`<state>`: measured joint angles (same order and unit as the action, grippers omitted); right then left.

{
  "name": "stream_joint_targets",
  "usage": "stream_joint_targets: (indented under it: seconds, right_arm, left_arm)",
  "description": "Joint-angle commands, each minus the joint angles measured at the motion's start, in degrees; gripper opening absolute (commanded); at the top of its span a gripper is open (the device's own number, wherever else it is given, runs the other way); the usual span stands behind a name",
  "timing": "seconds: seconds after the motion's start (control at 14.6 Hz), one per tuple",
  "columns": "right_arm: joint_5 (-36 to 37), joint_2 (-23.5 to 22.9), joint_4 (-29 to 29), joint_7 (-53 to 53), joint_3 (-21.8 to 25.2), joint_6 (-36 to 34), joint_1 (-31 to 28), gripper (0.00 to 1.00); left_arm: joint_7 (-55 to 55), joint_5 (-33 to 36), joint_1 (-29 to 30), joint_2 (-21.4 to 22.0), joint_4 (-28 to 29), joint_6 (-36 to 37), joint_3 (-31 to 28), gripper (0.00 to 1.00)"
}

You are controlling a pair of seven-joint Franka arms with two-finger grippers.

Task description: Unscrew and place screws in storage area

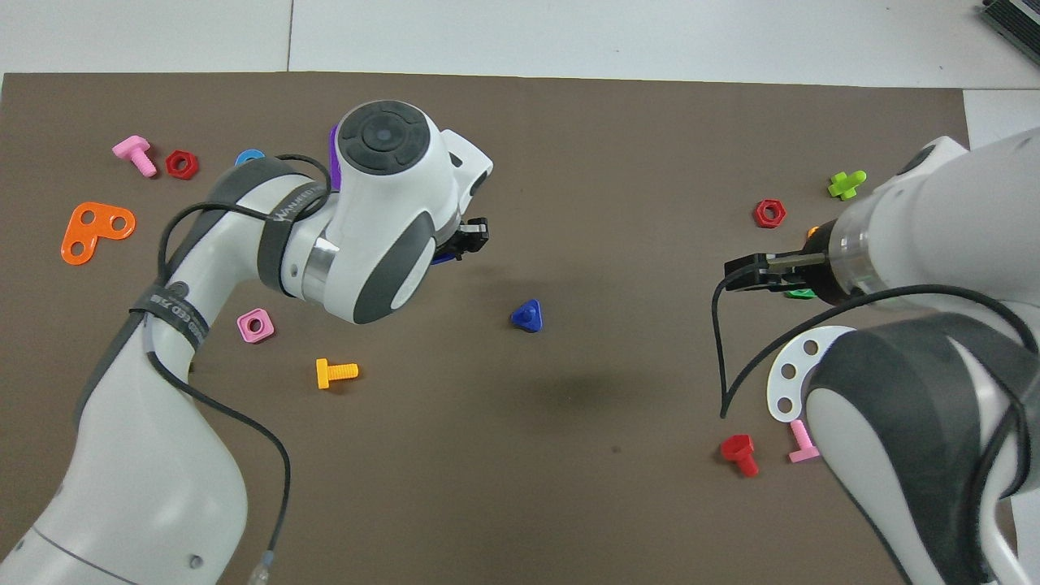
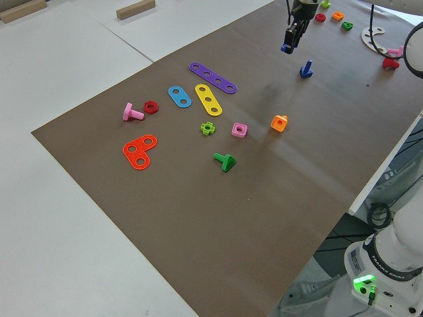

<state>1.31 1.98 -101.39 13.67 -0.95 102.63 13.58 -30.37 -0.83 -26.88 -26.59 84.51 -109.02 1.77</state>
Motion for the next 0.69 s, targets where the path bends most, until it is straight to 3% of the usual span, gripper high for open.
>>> stream_joint_targets:
  seconds: [0.0,0.27,0.48,0.55,0.62]
  right_arm:
    - [-0.43,-2.41,-1.88,6.08,0.16,5.81,4.68,1.0]
    - [0.36,-9.17,-1.53,14.87,0.16,12.75,11.36,0.99]
    - [2.73,-14.18,-1.44,19.64,0.16,18.39,15.33,0.92]
    - [2.82,-15.68,-1.44,19.82,0.16,19.88,16.38,0.89]
    - [2.82,-17.52,-1.44,20.34,0.16,22.15,17.26,0.87]
  left_arm:
    - [7.66,0.22,4.81,0.48,1.52,2.15,0.7,0.08]
    - [18.92,-0.05,8.86,4.26,12.05,-1.0,0.7,0.08]
    - [21.75,-0.05,9.04,7.6,22.86,-10.3,0.7,0.1]
    - [21.84,-0.05,9.04,8.04,24.98,-13.29,0.7,0.19]
    - [21.84,-0.05,8.95,8.22,26.05,-14.54,0.7,0.44]
